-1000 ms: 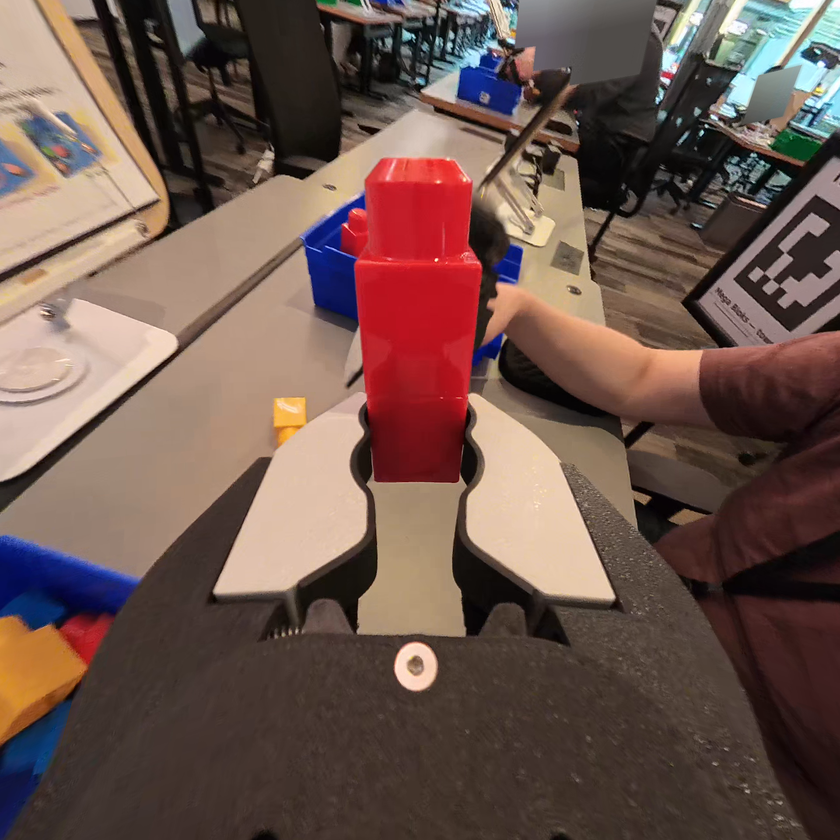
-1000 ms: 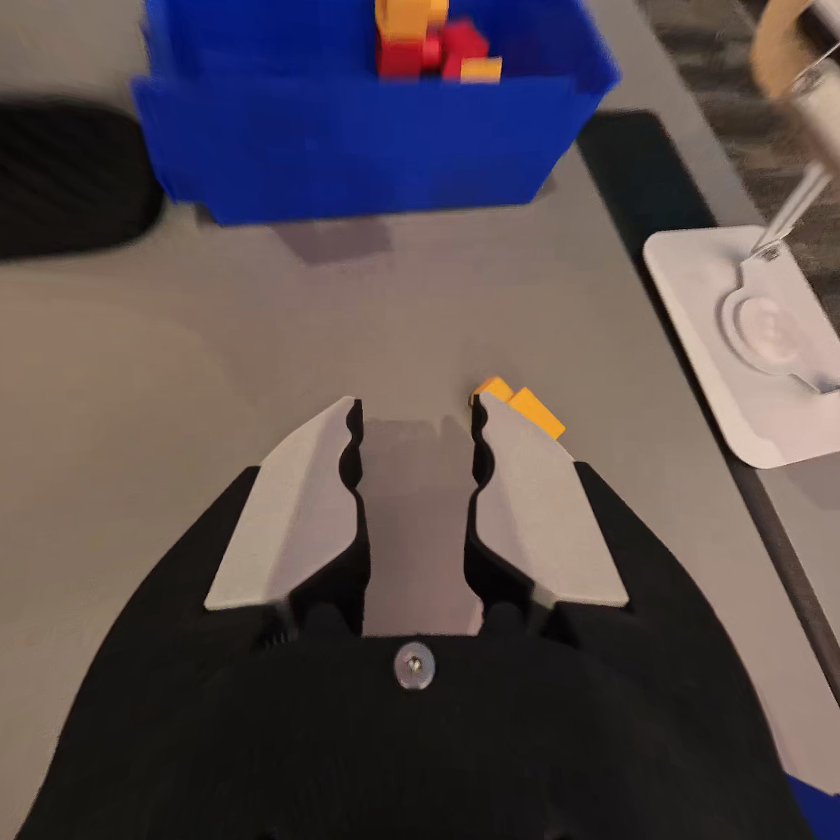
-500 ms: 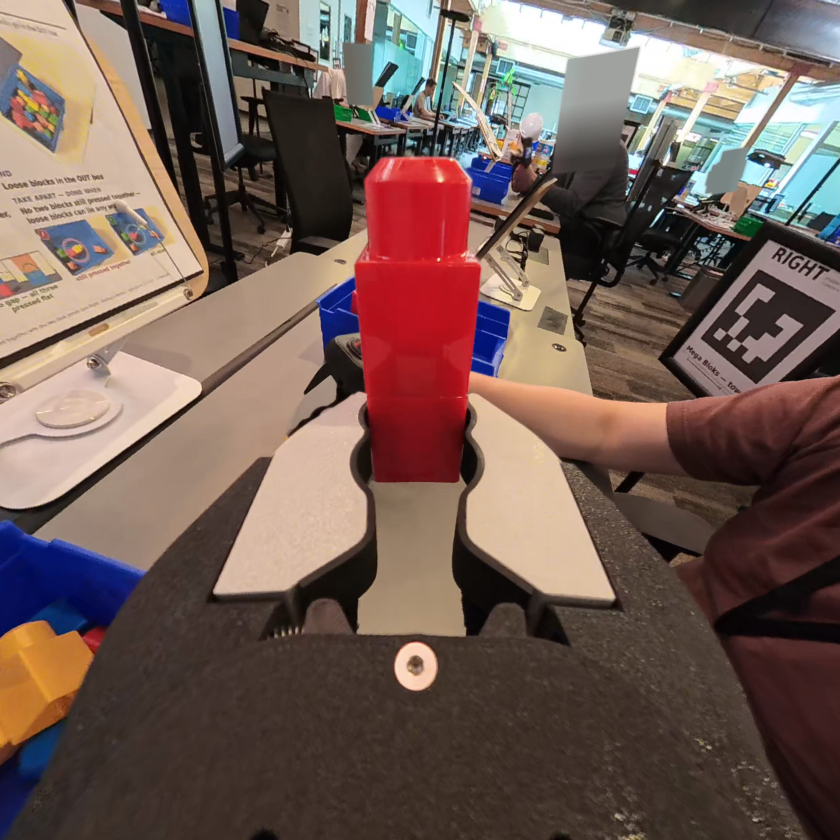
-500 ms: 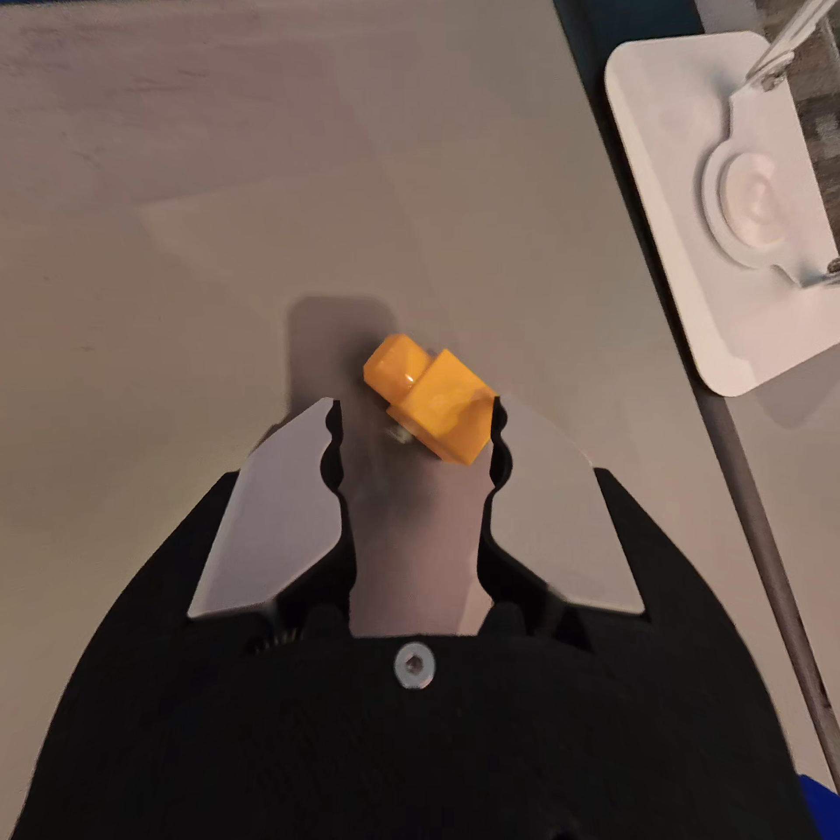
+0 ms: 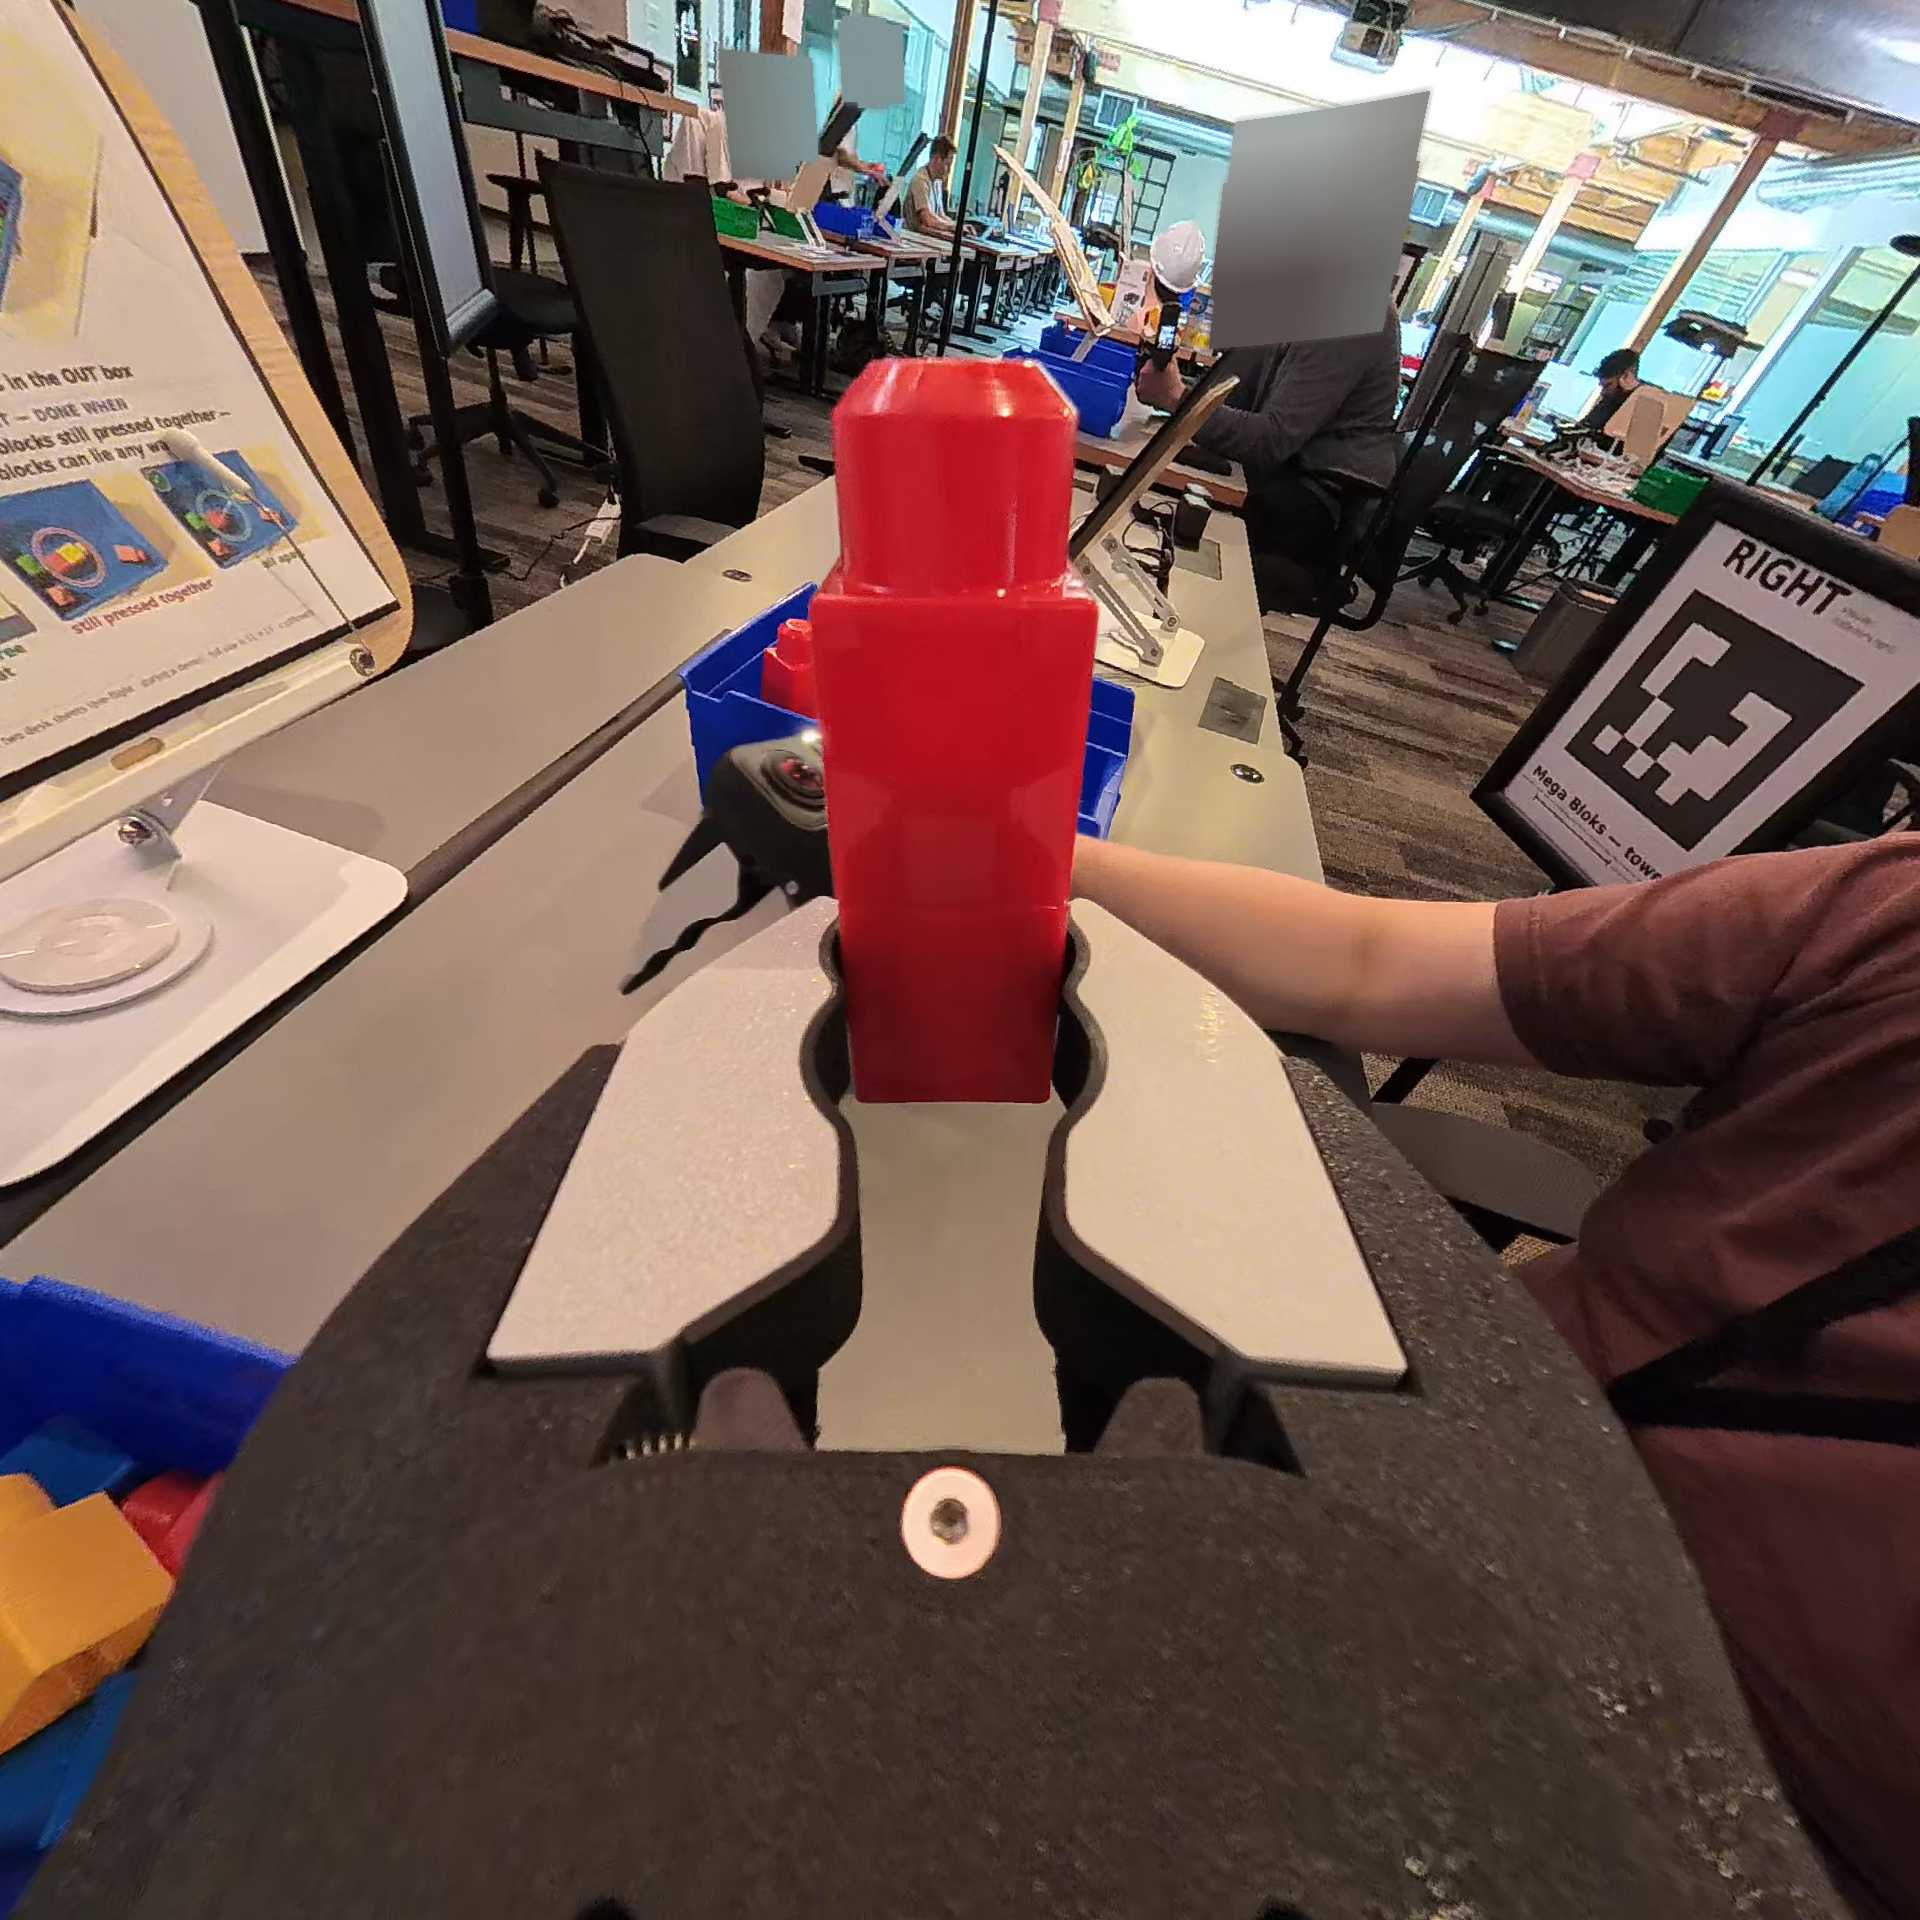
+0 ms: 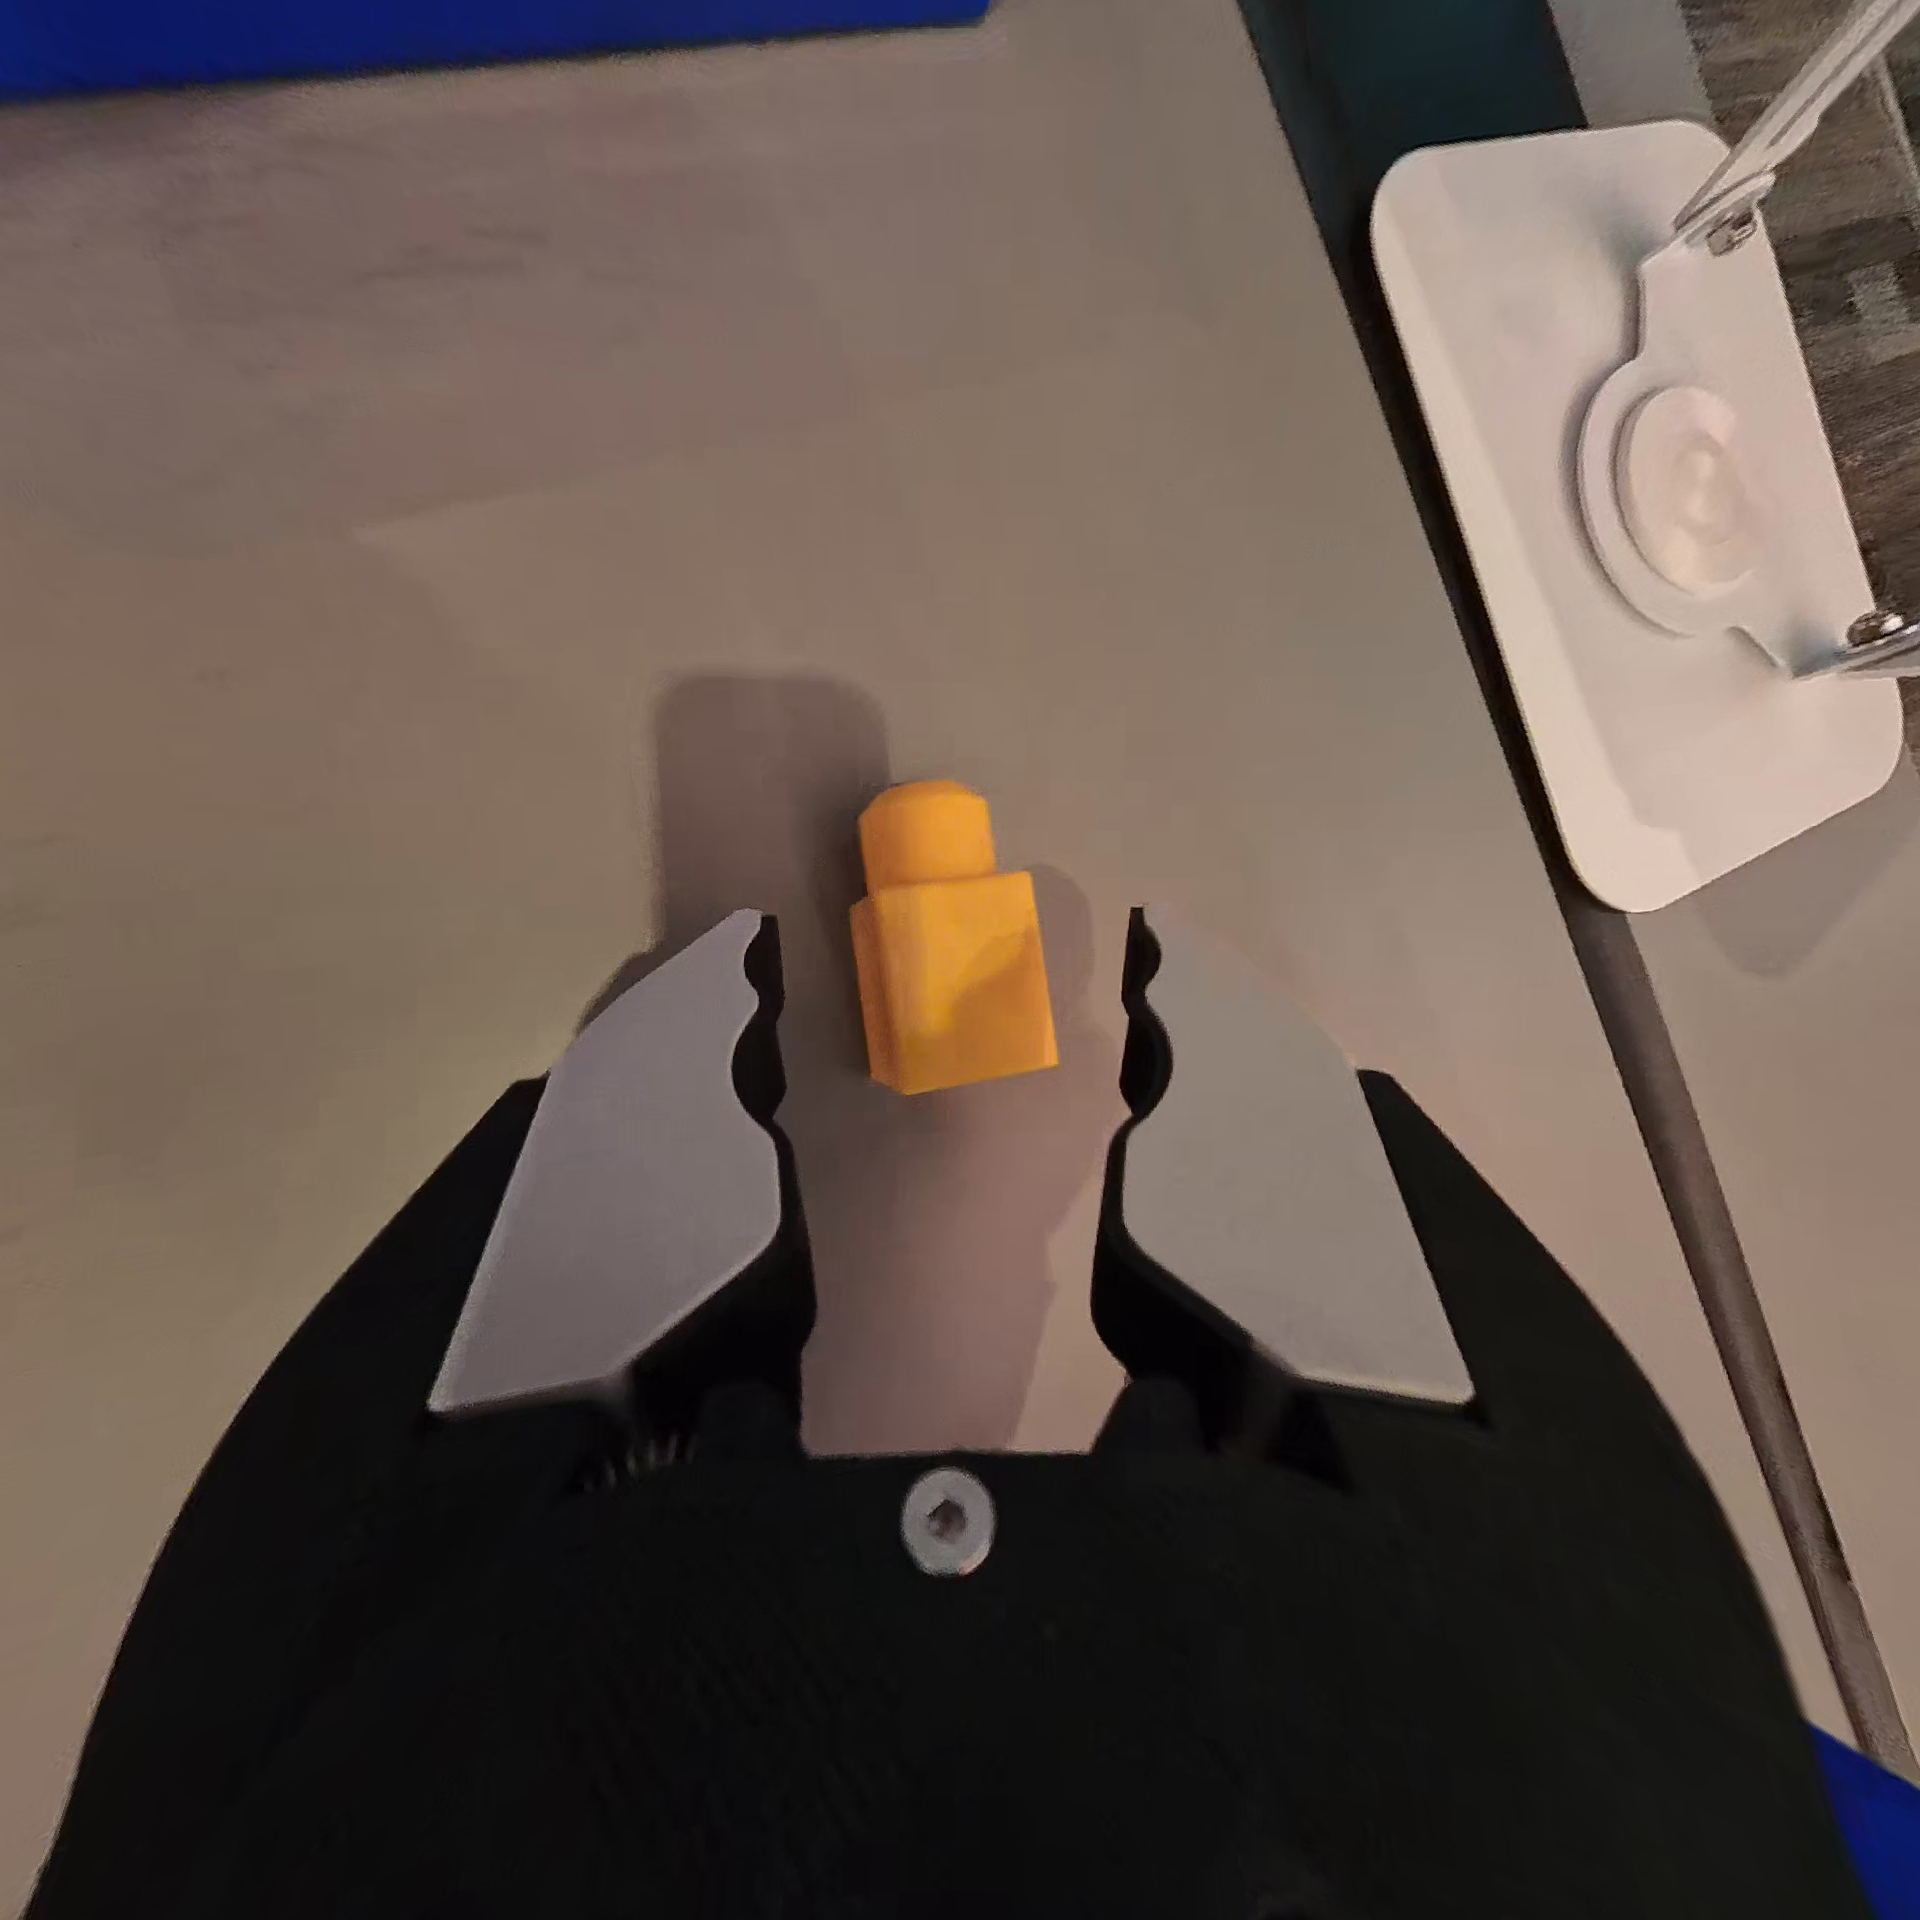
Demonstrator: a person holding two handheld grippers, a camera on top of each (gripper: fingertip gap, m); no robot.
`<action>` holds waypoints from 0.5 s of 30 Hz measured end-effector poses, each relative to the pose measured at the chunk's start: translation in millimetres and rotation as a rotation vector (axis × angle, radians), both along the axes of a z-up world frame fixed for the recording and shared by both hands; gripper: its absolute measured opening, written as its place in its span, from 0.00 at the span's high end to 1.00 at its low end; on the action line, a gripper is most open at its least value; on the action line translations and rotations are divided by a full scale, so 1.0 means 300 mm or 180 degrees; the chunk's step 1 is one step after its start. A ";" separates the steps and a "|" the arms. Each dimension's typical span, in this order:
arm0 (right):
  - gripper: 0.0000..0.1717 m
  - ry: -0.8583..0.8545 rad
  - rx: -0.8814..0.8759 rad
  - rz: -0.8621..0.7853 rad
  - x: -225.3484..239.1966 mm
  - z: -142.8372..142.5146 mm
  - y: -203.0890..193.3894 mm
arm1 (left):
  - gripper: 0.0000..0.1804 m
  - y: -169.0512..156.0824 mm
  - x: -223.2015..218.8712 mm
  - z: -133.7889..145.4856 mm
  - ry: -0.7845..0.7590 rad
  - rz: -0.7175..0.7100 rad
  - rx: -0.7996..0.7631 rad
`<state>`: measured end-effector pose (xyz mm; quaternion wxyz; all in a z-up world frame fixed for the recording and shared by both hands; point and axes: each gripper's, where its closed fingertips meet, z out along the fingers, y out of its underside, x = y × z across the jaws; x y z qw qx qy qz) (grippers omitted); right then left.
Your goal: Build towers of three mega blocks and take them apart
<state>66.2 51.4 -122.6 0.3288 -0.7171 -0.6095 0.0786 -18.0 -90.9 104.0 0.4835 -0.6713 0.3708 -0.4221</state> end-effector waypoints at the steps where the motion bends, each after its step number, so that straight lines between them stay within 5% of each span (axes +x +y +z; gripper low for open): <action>1: 0.63 -0.0005 -0.0016 -0.0013 0.003 -0.009 0.012 | 0.80 0.002 0.001 -0.002 0.0002 0.0001 -0.0004; 9: 0.78 0.0051 -0.0551 0.0119 -0.006 -0.073 -0.015 | 0.80 0.034 0.007 -0.033 -0.0011 0.0012 -0.0161; 15: 0.77 -0.0273 -0.0695 -0.0043 0.036 -0.070 -0.046 | 0.80 0.041 0.020 -0.050 0.0035 -0.0006 -0.0202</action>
